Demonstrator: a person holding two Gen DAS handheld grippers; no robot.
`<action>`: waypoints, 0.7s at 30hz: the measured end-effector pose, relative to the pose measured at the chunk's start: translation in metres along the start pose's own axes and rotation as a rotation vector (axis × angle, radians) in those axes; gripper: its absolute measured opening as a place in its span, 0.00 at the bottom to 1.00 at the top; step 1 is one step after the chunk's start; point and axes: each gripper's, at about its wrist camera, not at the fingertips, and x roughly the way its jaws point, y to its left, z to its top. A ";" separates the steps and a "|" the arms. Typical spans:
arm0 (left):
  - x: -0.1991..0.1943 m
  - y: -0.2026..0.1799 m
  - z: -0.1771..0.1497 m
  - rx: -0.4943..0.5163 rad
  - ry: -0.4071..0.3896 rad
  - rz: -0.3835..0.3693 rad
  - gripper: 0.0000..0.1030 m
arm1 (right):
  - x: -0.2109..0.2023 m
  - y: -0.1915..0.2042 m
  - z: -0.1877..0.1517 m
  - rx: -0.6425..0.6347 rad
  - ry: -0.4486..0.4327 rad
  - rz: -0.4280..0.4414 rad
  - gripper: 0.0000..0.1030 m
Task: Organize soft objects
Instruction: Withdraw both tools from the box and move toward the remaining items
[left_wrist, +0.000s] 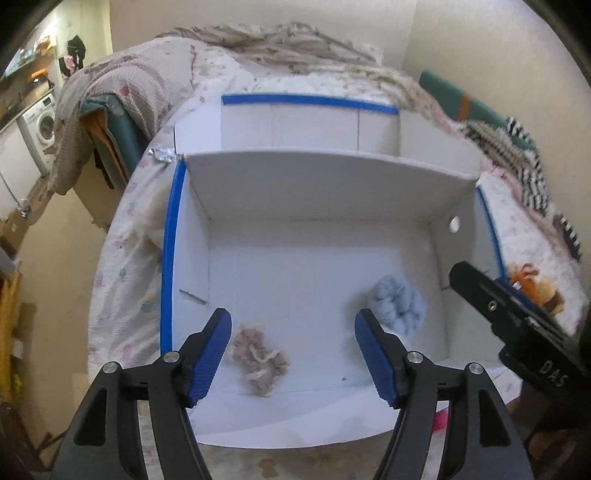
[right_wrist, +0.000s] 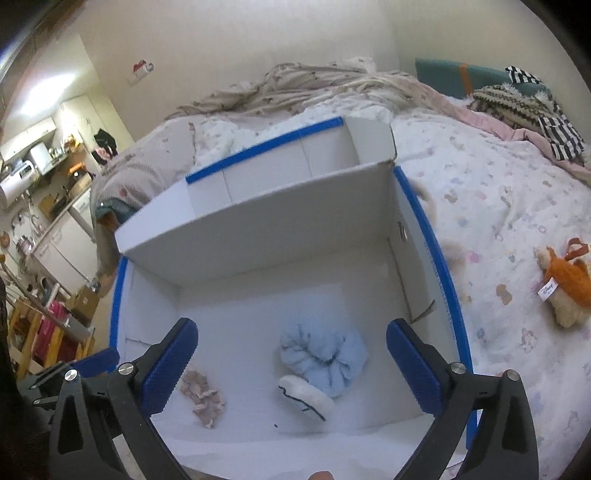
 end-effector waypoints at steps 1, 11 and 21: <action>-0.003 0.001 0.000 -0.010 -0.016 -0.007 0.65 | -0.002 0.000 0.001 0.003 -0.009 0.004 1.00; -0.024 0.005 -0.012 0.037 -0.022 0.058 0.67 | -0.029 -0.006 -0.007 0.070 -0.066 0.033 1.00; -0.044 0.027 -0.050 0.034 -0.029 0.024 0.79 | -0.061 -0.007 -0.030 0.036 -0.072 0.068 1.00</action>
